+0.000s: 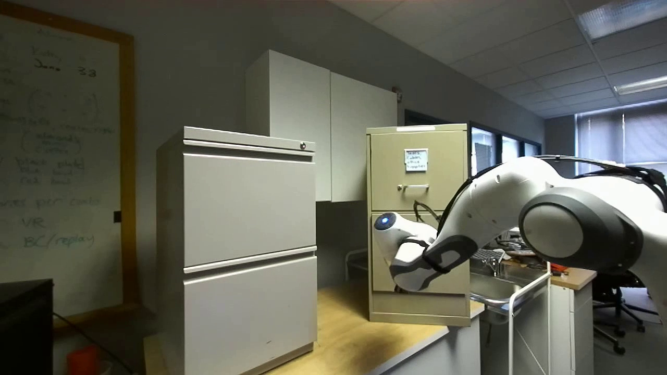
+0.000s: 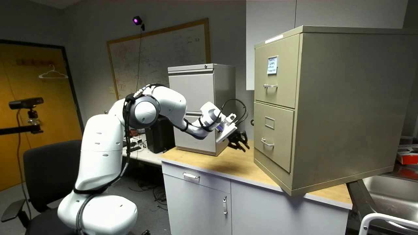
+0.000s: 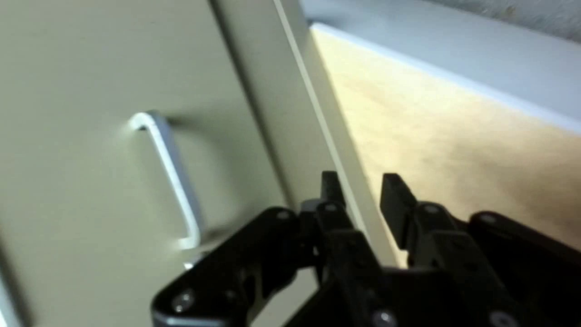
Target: Open the bottom drawer of the cabinet at the right
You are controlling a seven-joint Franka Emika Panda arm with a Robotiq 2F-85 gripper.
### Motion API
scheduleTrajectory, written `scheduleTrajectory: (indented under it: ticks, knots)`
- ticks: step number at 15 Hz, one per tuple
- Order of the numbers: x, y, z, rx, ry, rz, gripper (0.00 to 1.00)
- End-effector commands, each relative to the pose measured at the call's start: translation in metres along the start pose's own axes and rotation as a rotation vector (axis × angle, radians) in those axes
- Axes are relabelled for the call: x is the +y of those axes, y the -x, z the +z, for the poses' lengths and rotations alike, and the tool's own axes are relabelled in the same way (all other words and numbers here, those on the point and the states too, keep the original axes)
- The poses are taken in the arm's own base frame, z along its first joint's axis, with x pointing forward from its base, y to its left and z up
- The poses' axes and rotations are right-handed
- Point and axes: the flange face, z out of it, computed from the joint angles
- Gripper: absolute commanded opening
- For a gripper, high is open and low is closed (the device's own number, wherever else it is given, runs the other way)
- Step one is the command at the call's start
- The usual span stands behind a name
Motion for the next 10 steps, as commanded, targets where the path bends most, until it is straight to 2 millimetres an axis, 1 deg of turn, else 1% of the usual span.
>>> scheduleTrajectory:
  ticks: [1, 2, 3, 4, 5, 6, 7, 9, 10]
  knots:
    - [-0.09, 0.009, -0.05, -0.159, -0.099, -0.097, 0.07]
    - [-0.112, 0.008, -0.059, -0.209, -0.144, -0.127, 0.07]
    - [-0.126, 0.008, -0.068, -0.25, -0.194, -0.155, 0.07]
    - [-0.139, 0.005, -0.074, -0.3, -0.241, -0.17, 0.07]
    - [-0.142, 0.005, -0.081, -0.336, -0.293, -0.181, 0.07]
    - [-0.141, 0.007, -0.087, -0.373, -0.343, -0.177, 0.55]
    - [-0.139, 0.009, -0.091, -0.405, -0.394, -0.172, 0.55]
    - [-0.123, 0.016, -0.098, -0.448, -0.494, -0.118, 0.68]
    - [-0.114, 0.017, -0.098, -0.457, -0.535, -0.069, 0.77]
